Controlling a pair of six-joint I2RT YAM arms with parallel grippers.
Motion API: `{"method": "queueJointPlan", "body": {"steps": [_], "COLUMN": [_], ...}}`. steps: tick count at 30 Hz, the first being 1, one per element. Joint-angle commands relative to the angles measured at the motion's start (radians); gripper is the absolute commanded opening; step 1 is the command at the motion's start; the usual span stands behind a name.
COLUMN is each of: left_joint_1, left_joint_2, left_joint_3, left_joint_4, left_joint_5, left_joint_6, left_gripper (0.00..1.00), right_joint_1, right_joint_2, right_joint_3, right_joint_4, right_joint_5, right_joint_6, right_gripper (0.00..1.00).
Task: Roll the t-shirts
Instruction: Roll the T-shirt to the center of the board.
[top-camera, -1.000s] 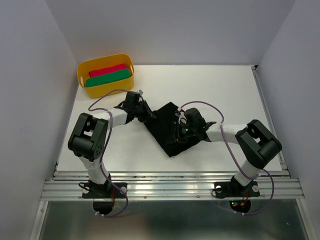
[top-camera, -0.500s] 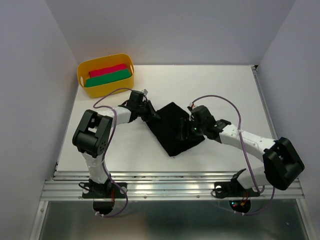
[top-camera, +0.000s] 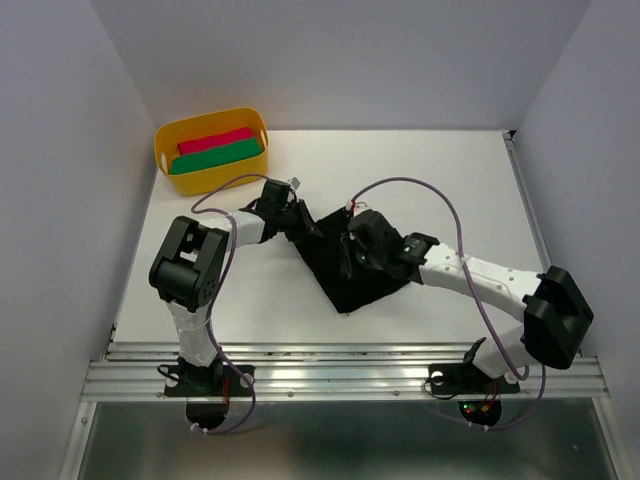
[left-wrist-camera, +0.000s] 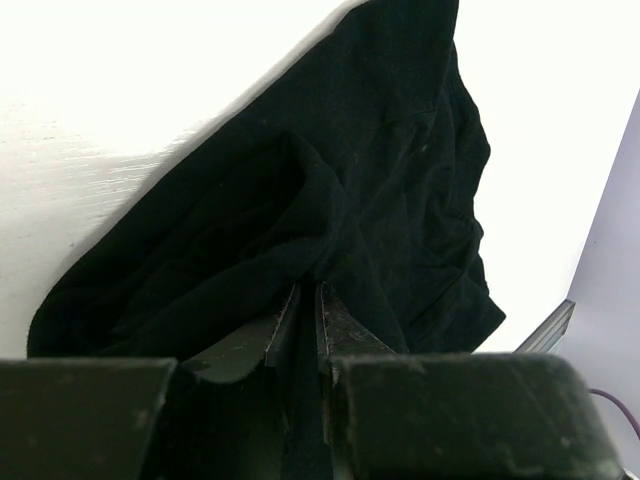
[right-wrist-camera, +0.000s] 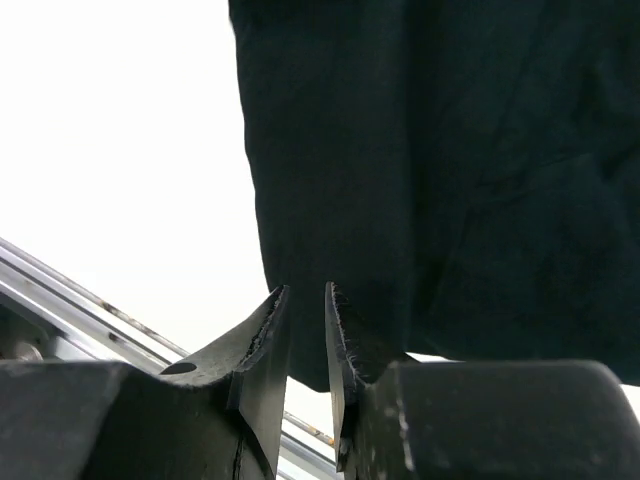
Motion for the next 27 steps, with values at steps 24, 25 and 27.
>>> {"method": "queueJointPlan", "body": {"steps": [24,25,27], "left_joint_1": [-0.005,-0.005,-0.005], "left_joint_2": [0.054,0.059,0.066], "left_joint_3": [0.084,0.087,0.092], "left_joint_4": [-0.029,-0.029,-0.029], "left_joint_5": [0.047,0.051,0.055], "left_joint_6": [0.055,0.055,0.055], "left_gripper": [0.23,0.23,0.23], "right_joint_1": [0.044,0.044,0.053], "right_joint_2": [0.025,0.025,0.041], "right_joint_3": [-0.030,-0.013,0.024], "right_joint_4": [-0.038,-0.038,-0.021], "right_joint_5": [0.135,0.131,0.108], "right_joint_6": [0.087,0.087,0.090], "right_gripper": [0.17,0.17,0.17]}}
